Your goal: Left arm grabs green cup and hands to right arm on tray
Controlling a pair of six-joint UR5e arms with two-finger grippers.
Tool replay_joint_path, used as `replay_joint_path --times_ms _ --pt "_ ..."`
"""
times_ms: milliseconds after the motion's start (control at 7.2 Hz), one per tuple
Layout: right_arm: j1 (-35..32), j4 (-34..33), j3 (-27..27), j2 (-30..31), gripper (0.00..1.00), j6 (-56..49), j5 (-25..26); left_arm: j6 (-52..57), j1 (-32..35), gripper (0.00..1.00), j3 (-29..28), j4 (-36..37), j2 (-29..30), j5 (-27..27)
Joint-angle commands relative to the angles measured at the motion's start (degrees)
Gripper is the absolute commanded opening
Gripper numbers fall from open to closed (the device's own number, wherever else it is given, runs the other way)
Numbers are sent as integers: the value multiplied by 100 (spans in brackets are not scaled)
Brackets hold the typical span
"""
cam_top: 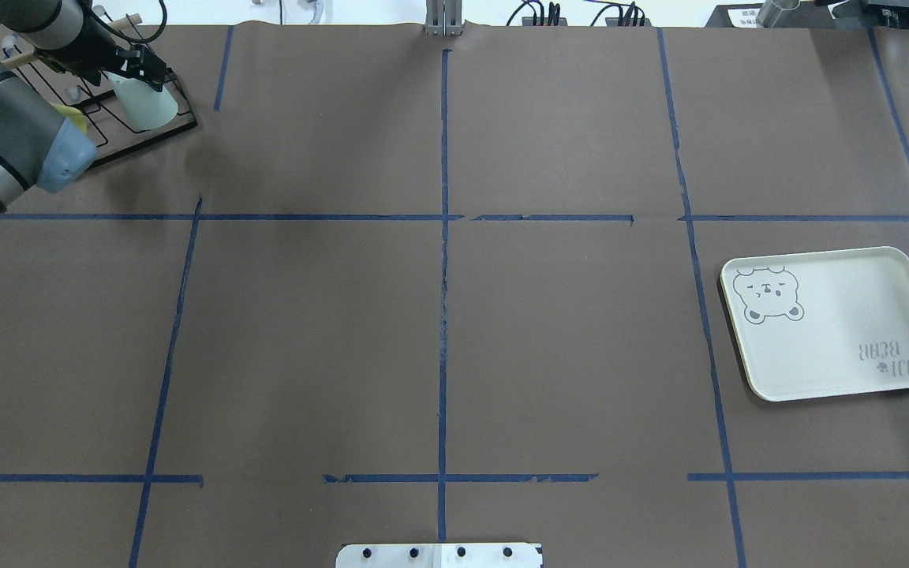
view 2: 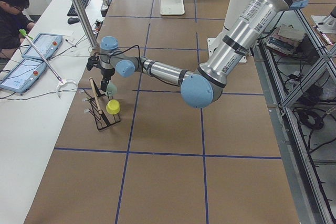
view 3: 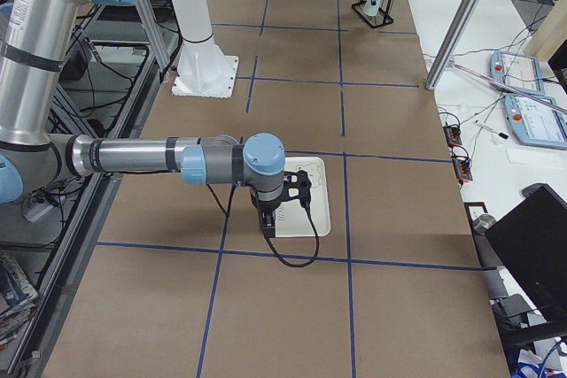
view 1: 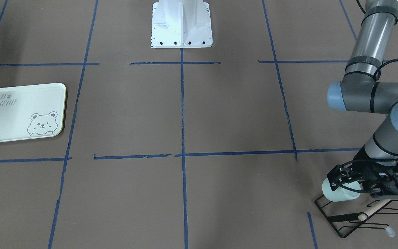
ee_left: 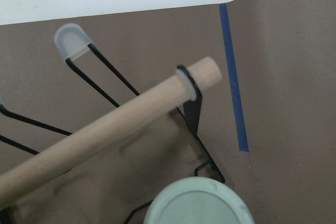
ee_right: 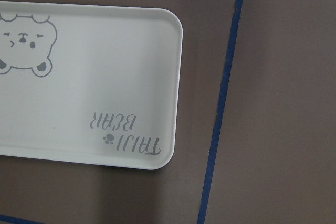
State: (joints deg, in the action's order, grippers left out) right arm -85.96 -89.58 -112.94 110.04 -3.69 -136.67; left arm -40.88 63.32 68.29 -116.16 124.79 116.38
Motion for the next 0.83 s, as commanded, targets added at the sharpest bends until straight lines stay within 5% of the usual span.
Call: replay_joint_path --times_ms 0,139,556,694 --pt "0 1 0 0 100 -1 0 -78 5 99 -9 -3 10 -1" --pt "0 2 0 0 100 8 0 -79 5 91 -26 -3 10 -1" --pt "0 2 0 -18 100 8 0 -114 31 24 -9 -21 19 -1" --pt "0 2 0 -18 100 8 0 -122 57 16 26 -21 19 17"
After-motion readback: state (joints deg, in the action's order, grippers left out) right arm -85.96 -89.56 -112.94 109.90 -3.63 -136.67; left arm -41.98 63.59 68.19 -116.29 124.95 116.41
